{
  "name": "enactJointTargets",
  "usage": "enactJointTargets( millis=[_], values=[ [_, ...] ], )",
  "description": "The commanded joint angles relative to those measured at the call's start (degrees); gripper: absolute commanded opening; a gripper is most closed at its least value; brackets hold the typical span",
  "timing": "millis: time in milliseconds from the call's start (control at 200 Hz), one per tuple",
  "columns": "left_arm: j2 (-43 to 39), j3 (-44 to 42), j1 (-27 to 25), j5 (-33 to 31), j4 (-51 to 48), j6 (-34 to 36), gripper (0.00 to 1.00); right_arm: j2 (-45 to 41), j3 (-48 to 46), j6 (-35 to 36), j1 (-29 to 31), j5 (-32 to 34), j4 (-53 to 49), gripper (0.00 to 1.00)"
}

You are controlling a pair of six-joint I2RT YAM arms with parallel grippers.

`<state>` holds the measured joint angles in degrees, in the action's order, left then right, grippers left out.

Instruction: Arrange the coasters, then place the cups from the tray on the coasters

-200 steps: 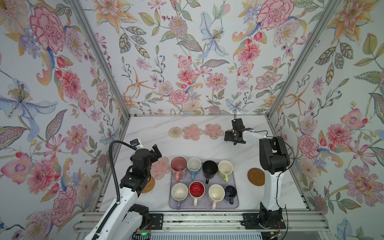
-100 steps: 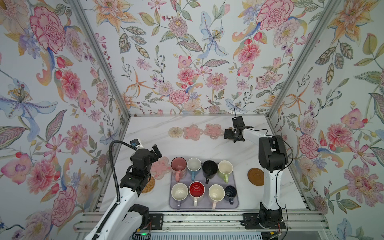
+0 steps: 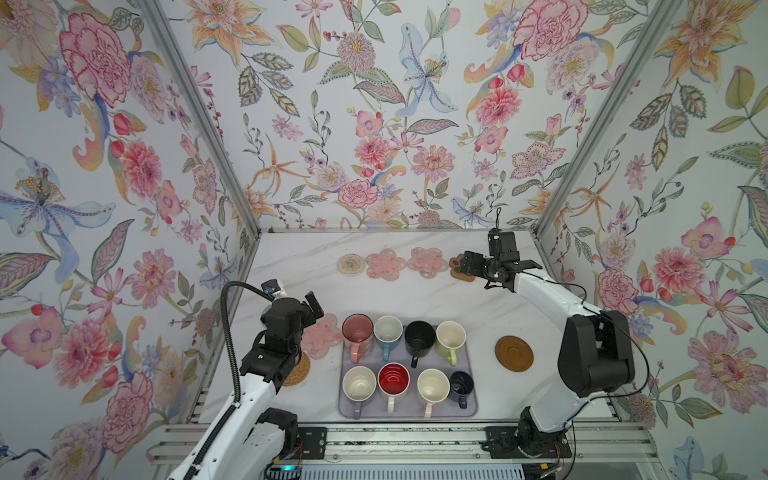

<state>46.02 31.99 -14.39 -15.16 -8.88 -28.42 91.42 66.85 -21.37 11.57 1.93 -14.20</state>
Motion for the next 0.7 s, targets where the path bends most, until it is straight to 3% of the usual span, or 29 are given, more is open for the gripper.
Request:
enactJointTargets(
  millis=[0,110,230,696],
  values=[
    [-0.1,-1.5,0.8,1.5,-0.7,-1.0,0.99,-8.4,-11.1,-3.6,0.8,0.4,1.7,0.99],
    [0.7,-2.0,0.7,2.3,-1.1,-1.7,0.99,-16.5,-19.3,-5.8,1.3,1.1,3.0,0.99],
    [1.1,-2.4,0.8,2.6,-1.2,-2.8,0.99,-20.9,-22.5,-6.7,1.3,1.2,1.6,0.99],
    [-0.4,-3.2,0.8,2.3,-3.3,-4.4,0.99,-20.5,-22.6,-8.7,0.8,2.4,-1.1,0.99]
  ],
)
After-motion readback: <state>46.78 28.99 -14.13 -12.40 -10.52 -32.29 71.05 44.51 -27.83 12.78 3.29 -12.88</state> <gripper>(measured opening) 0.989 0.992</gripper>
